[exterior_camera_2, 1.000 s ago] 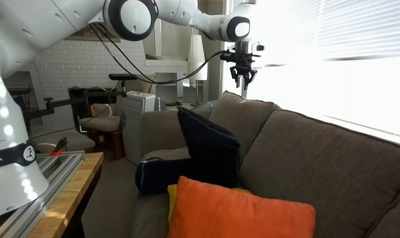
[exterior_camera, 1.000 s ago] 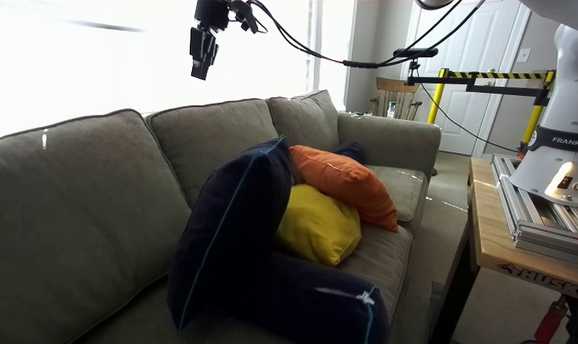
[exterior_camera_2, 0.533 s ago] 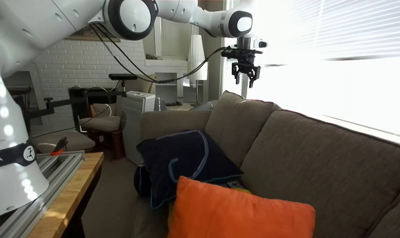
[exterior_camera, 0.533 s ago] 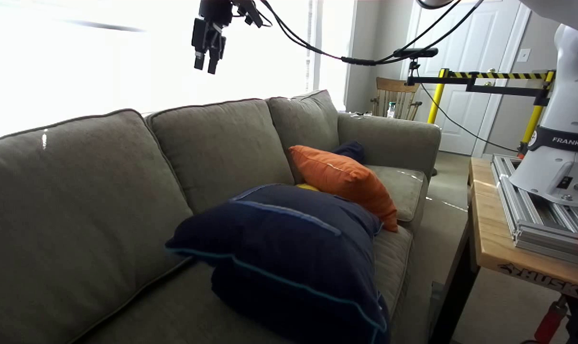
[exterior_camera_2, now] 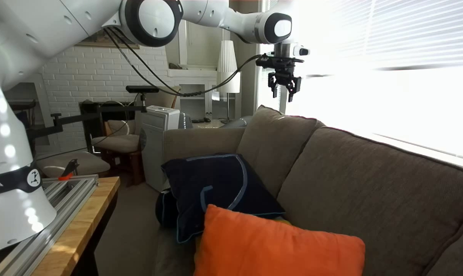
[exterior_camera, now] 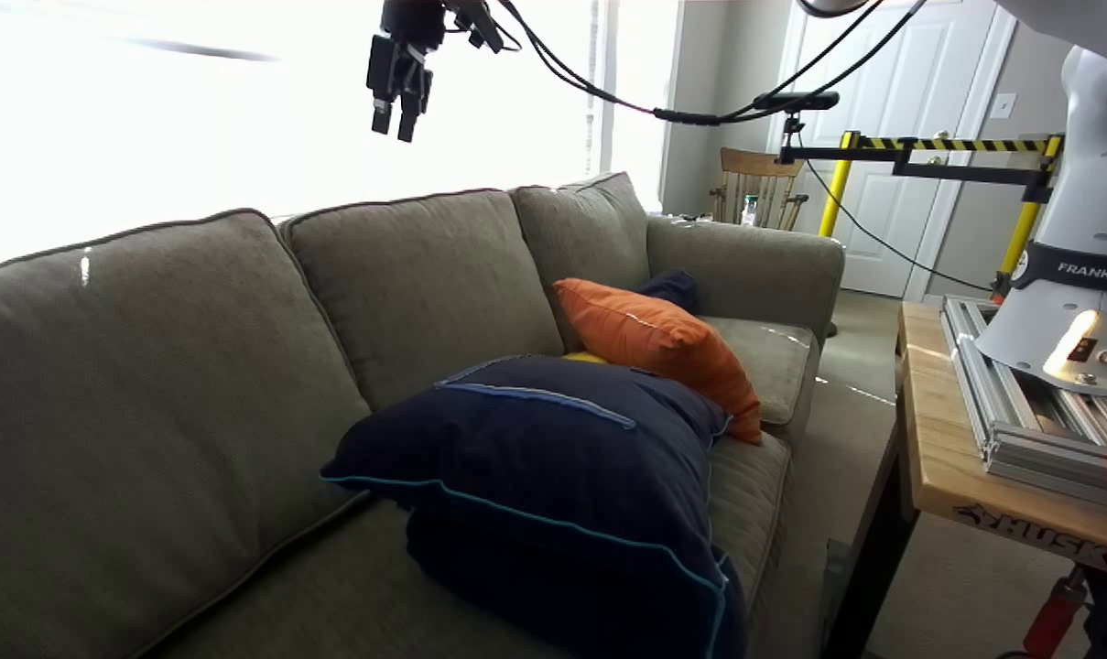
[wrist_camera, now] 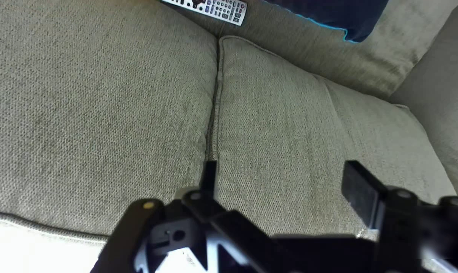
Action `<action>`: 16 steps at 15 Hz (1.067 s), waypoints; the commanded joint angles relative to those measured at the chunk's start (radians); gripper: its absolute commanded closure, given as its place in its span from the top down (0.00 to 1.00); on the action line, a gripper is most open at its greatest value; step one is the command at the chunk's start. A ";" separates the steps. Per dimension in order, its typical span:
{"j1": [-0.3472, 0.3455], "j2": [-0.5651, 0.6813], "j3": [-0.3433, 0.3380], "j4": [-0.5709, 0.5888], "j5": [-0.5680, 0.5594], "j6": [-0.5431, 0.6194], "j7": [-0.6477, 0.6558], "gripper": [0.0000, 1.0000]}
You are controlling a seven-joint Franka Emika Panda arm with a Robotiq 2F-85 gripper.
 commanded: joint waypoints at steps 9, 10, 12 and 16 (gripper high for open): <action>-0.030 0.015 -0.021 -0.038 0.011 -0.010 0.107 1.00; -0.033 0.006 -0.029 -0.052 0.009 -0.010 0.135 1.00; -0.035 -0.017 -0.050 -0.087 0.004 -0.013 0.205 1.00; -0.048 -0.076 -0.080 -0.209 0.016 0.012 0.346 1.00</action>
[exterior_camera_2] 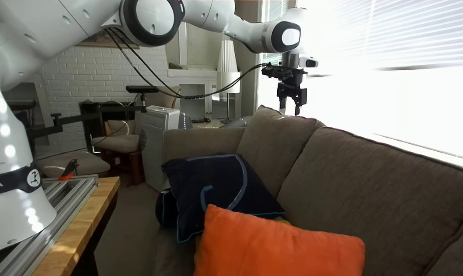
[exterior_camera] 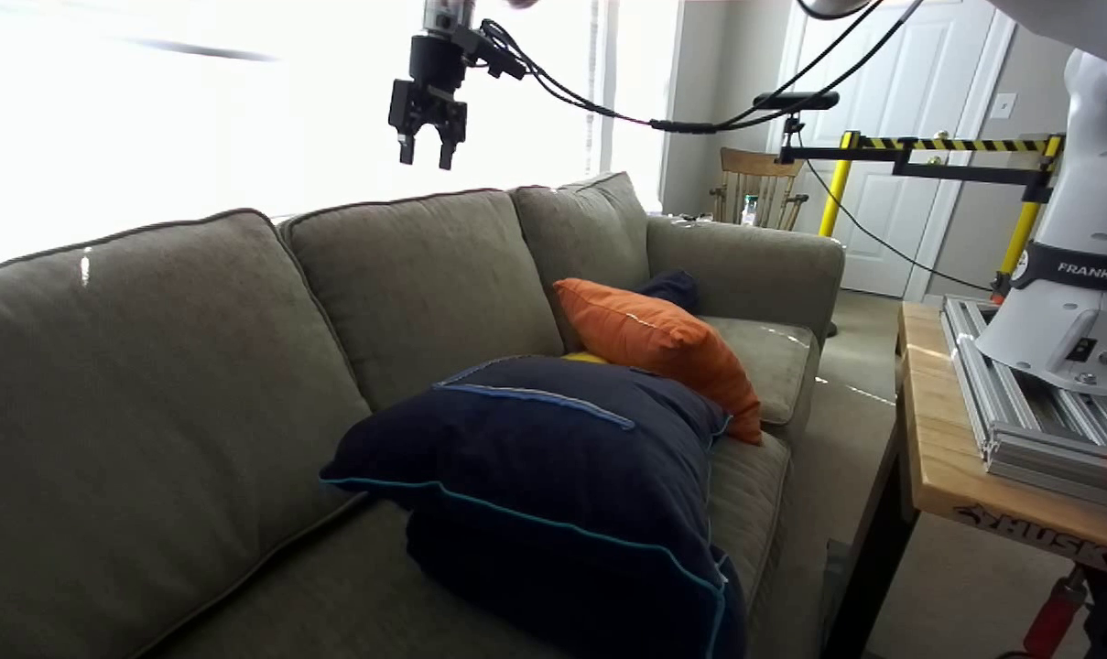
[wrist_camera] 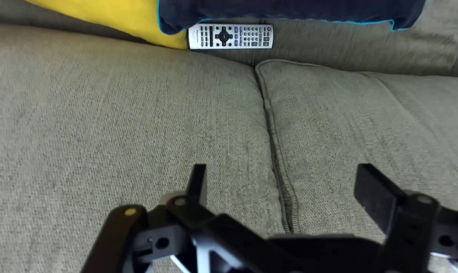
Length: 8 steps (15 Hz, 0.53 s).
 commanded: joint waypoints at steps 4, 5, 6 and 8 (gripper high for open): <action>-0.033 -0.147 -0.058 -0.328 0.010 0.101 0.250 1.00; -0.032 -0.161 -0.073 -0.373 0.004 0.121 0.285 1.00; -0.037 -0.174 -0.082 -0.417 0.006 0.141 0.303 1.00; -0.031 -0.194 -0.115 -0.501 0.017 0.176 0.329 1.00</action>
